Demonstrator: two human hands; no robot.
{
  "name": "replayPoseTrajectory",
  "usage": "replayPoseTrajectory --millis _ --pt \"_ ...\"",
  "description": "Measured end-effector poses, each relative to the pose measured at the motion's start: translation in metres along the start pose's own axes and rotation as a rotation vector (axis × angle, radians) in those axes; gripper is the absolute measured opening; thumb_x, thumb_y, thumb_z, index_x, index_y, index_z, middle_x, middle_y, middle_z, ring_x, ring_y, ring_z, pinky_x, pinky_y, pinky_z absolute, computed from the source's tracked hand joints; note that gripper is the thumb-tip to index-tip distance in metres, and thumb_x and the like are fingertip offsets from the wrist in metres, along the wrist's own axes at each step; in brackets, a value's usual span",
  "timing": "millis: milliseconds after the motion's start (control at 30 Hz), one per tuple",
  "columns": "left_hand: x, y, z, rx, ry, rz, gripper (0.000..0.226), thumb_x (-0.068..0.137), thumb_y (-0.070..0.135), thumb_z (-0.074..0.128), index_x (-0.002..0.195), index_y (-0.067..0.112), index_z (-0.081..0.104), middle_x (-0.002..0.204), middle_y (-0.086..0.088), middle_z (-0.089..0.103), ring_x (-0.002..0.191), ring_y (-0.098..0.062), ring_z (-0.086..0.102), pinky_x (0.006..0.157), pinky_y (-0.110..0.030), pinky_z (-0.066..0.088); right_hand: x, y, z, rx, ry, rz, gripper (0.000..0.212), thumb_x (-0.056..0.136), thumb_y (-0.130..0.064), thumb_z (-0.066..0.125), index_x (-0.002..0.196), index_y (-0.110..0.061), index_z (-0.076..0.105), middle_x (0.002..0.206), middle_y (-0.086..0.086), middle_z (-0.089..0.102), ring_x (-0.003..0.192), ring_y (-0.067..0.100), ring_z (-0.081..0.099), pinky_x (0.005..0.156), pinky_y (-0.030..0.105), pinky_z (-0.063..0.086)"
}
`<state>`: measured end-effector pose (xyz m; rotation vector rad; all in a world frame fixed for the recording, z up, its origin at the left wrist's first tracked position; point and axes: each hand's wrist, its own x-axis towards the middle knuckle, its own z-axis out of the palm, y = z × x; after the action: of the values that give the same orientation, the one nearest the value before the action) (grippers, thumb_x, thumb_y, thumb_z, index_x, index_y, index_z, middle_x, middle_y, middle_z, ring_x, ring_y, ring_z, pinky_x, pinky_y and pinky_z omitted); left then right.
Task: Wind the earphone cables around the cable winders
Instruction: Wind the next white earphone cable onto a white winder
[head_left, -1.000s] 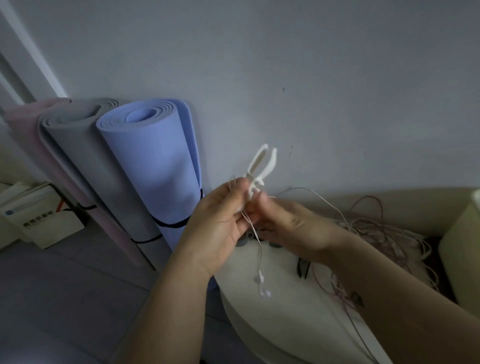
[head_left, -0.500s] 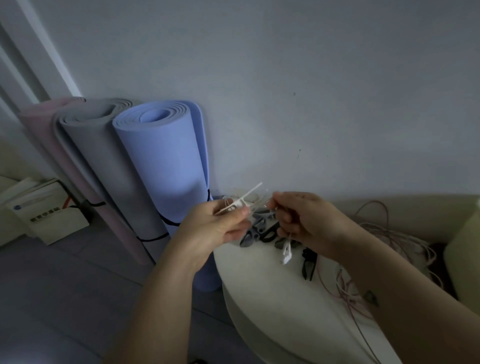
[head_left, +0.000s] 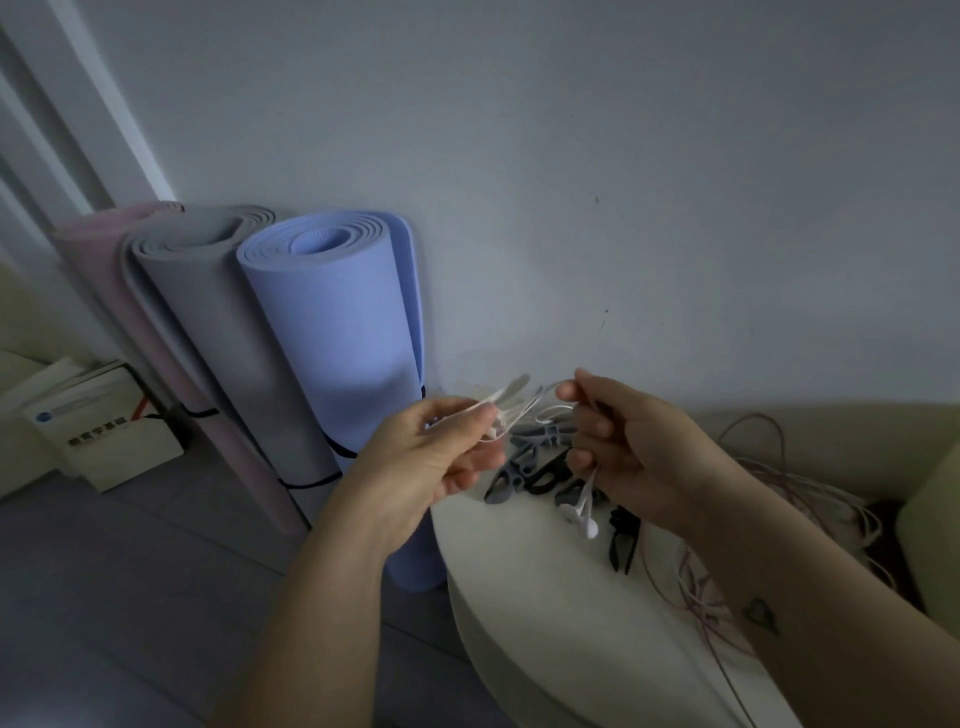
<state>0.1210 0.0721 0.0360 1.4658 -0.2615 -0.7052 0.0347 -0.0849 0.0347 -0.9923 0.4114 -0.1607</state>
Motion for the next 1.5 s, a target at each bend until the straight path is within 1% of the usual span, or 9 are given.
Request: replayPoseTrajectory --millis 267,400,500,667,800,900,1033,1367,1500 --pt "0.004 -0.005 0.006 -0.102 -0.136 -0.071 0.023 0.075 0.012 0.070 0.097 0.006 0.067 0.071 0.003 0.066 0.065 -0.005 0.064 0.058 -0.016 0.052 -0.003 -0.003 0.007 0.057 -0.069 -0.075 0.035 0.099 -0.025 0.041 0.078 -0.011 0.065 0.042 -0.006 0.025 0.033 0.006 0.021 0.040 0.019 0.036" --pt "0.009 -0.006 0.004 0.020 -0.016 -0.007 0.002 0.081 0.024 0.075 0.083 0.023 0.074 0.060 0.018 0.058 0.065 -0.002 0.050 0.063 -0.020 0.042 -0.003 -0.002 0.005 0.064 -0.038 -0.092 0.033 0.099 -0.023 0.042 0.081 -0.011 0.066 0.044 -0.006 0.024 0.034 0.007 0.020 0.041 0.020 0.037" --pt "0.013 -0.006 -0.001 -0.072 0.141 0.044 0.019 0.082 0.026 0.073 0.063 0.026 0.074 0.061 0.018 0.059 0.068 -0.002 0.052 0.061 -0.019 0.038 -0.002 -0.003 0.003 0.116 0.019 -0.089 0.025 0.099 -0.022 0.043 0.090 -0.010 0.063 0.044 -0.005 0.029 0.033 0.007 0.023 0.044 0.020 0.041" --pt "0.006 -0.004 -0.003 -0.109 0.145 0.094 0.013 0.081 0.022 0.071 0.090 0.014 0.072 0.077 0.000 0.065 0.065 -0.003 0.064 0.057 -0.015 0.051 -0.002 -0.005 0.006 0.162 0.024 -0.182 0.022 0.099 -0.014 0.038 0.096 -0.008 0.059 0.051 0.001 0.048 0.044 0.012 0.046 0.062 0.029 0.053" --pt "0.003 -0.002 0.004 -0.056 0.137 0.107 0.018 0.087 0.020 0.067 0.104 0.013 0.067 0.098 -0.008 0.069 0.066 -0.009 0.070 0.059 -0.018 0.055 -0.007 -0.004 0.011 0.041 -0.059 -0.291 0.022 0.101 -0.012 0.036 0.094 -0.009 0.057 0.064 0.005 0.065 0.065 0.017 0.064 0.085 0.036 0.051" --pt "0.000 -0.004 0.008 0.131 0.078 0.098 0.015 0.091 0.027 0.062 0.099 0.016 0.069 0.087 0.000 0.074 0.074 -0.010 0.071 0.060 -0.019 0.053 -0.012 -0.005 0.013 -0.333 -0.080 -0.379 0.021 0.101 -0.016 0.037 0.094 -0.015 0.057 0.081 0.003 0.074 0.085 0.017 0.067 0.089 0.032 0.048" --pt "-0.005 -0.006 0.014 0.356 -0.047 0.159 0.020 0.097 0.032 0.051 0.104 0.020 0.066 0.083 0.003 0.074 0.071 -0.003 0.069 0.056 -0.012 0.049 -0.019 -0.008 0.016 -0.543 -0.117 -0.410 0.019 0.101 -0.015 0.040 0.092 -0.013 0.057 0.089 0.002 0.075 0.083 0.011 0.069 0.074 0.015 0.050" --pt "-0.013 -0.010 0.036 0.507 -0.308 0.155 0.031 0.102 0.031 0.041 0.094 0.038 0.070 0.081 0.013 0.069 0.079 -0.005 0.060 0.069 -0.029 0.043 -0.034 -0.015 0.005 -0.493 -0.100 -0.296 0.015 0.100 -0.018 0.044 0.096 -0.009 0.056 0.094 0.003 0.074 0.077 0.020 0.070 0.061 0.035 0.059" --pt "-0.022 -0.010 0.049 0.531 -0.395 0.210 0.019 0.096 0.030 0.053 0.094 0.031 0.071 0.074 0.016 0.066 0.069 0.008 0.059 0.067 -0.015 0.041 -0.040 -0.018 -0.004 -0.534 -0.063 -0.287 0.015 0.100 -0.021 0.045 0.096 -0.013 0.056 0.093 0.000 0.074 0.082 0.027 0.070 0.066 0.042 0.059"
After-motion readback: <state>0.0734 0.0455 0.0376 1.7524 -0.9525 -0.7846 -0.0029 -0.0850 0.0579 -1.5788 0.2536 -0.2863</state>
